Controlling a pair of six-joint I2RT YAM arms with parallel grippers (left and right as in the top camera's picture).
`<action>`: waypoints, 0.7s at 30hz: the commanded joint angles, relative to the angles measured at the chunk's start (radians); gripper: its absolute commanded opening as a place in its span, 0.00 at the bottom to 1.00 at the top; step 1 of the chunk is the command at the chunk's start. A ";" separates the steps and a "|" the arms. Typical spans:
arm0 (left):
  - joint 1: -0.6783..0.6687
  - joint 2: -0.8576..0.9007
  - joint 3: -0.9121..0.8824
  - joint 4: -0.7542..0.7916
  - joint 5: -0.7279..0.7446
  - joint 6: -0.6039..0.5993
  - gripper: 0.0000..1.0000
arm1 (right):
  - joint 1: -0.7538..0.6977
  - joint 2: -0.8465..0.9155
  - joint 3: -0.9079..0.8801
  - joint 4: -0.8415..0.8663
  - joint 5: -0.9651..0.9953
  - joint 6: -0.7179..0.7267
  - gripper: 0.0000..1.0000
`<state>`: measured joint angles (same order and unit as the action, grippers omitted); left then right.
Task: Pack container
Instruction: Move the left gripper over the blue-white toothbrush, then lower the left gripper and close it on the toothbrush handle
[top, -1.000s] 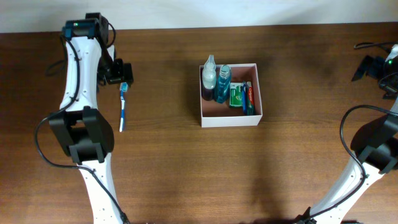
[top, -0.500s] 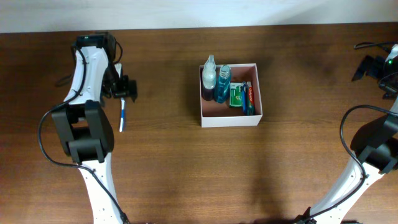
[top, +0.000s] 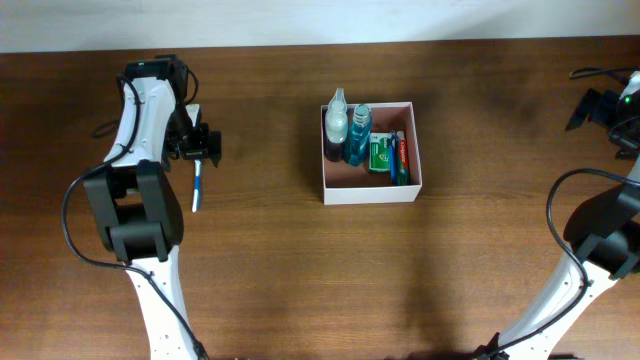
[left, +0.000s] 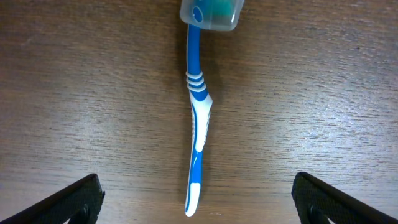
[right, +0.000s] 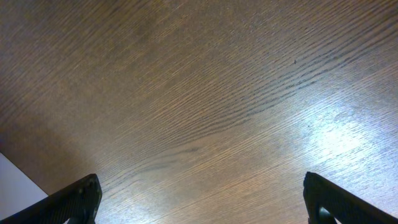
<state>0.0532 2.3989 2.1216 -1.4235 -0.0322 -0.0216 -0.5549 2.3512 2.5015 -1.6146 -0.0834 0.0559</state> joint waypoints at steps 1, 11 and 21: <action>0.000 -0.023 -0.014 0.003 0.014 0.053 0.99 | 0.005 -0.031 -0.006 0.003 -0.006 0.005 0.99; 0.000 -0.023 -0.060 0.045 0.019 0.076 0.98 | 0.005 -0.031 -0.006 0.003 -0.006 0.005 0.99; 0.000 -0.023 -0.075 0.100 0.026 0.076 0.95 | 0.005 -0.031 -0.006 0.003 -0.006 0.005 0.99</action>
<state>0.0532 2.3989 2.0548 -1.3334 -0.0280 0.0353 -0.5549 2.3512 2.5015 -1.6146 -0.0834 0.0559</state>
